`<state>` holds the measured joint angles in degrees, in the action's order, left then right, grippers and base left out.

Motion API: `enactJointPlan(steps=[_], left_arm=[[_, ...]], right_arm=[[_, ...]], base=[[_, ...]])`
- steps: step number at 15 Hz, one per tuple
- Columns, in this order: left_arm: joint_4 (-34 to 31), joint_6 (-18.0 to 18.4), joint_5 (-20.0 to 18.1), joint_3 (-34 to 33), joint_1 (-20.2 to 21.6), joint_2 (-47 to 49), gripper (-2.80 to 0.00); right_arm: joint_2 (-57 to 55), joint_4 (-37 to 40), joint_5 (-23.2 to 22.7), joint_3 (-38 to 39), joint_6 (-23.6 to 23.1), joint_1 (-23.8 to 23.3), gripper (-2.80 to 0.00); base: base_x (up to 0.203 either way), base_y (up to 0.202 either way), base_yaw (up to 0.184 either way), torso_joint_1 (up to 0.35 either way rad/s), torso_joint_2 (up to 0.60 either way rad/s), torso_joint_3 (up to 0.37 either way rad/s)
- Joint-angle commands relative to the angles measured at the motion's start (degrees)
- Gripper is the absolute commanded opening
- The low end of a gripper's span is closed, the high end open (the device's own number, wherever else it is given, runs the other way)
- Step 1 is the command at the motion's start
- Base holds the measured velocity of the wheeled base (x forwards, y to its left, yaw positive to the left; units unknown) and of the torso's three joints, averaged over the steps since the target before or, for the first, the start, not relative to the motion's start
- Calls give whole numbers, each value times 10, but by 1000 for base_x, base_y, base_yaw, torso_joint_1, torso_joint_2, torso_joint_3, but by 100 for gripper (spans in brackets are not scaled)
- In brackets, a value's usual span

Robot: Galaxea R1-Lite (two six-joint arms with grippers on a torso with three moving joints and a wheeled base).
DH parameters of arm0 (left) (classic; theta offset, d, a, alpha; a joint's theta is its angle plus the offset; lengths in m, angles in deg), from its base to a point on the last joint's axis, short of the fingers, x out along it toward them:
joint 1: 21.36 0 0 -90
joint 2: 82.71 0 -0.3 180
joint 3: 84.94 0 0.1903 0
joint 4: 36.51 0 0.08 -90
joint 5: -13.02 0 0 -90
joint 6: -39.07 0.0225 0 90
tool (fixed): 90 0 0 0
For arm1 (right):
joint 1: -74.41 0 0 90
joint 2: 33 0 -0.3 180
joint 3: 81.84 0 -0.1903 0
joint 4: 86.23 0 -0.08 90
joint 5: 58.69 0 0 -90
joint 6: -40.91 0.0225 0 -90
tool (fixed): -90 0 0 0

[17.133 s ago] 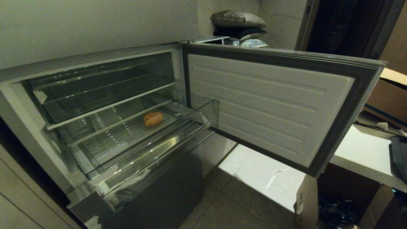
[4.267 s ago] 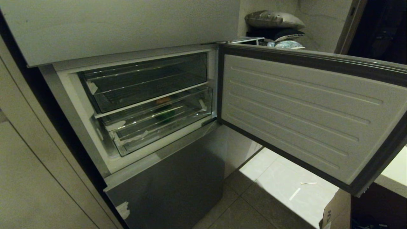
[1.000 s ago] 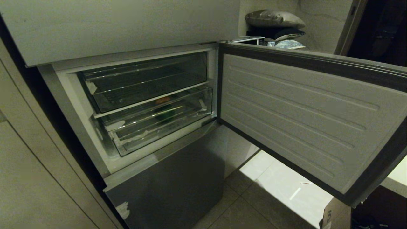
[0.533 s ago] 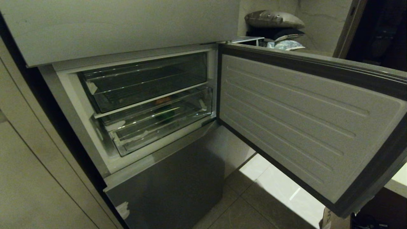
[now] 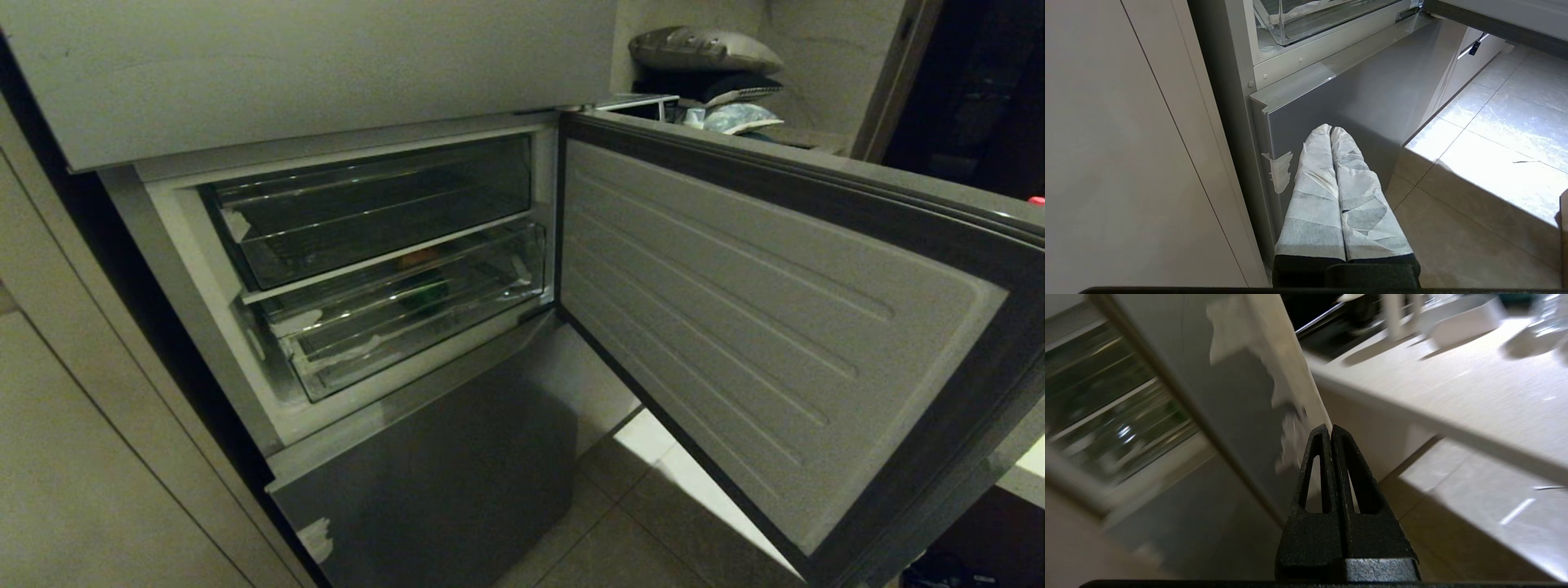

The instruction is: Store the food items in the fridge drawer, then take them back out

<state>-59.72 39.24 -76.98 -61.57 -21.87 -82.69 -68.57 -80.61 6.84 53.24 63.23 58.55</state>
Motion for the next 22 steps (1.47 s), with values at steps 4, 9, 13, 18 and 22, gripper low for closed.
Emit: enactJointPlan(steps=[4,9,13,18,22], left_arm=[[0,0,0,0,0,0,-280],[0,0,0,0,0,0,-280],[0,0,0,0,0,0,-280],[0,0,0,0,0,0,-280],[0,0,0,0,0,0,-280]], right_arm=[[136,108,66,-8,3,167,-280],[156,123,145,-10,2,241,-280],[111,114,151,-20,0,265,-280],[-33,-11,163,-31,3,266,-280],[-123,-61,68,-63,4,267,-280]], base=[[0,0,0,0,0,0],[0,0,0,0,0,0],[0,0,0,0,0,0],[0,0,0,0,0,0],[0,0,0,0,0,0]])
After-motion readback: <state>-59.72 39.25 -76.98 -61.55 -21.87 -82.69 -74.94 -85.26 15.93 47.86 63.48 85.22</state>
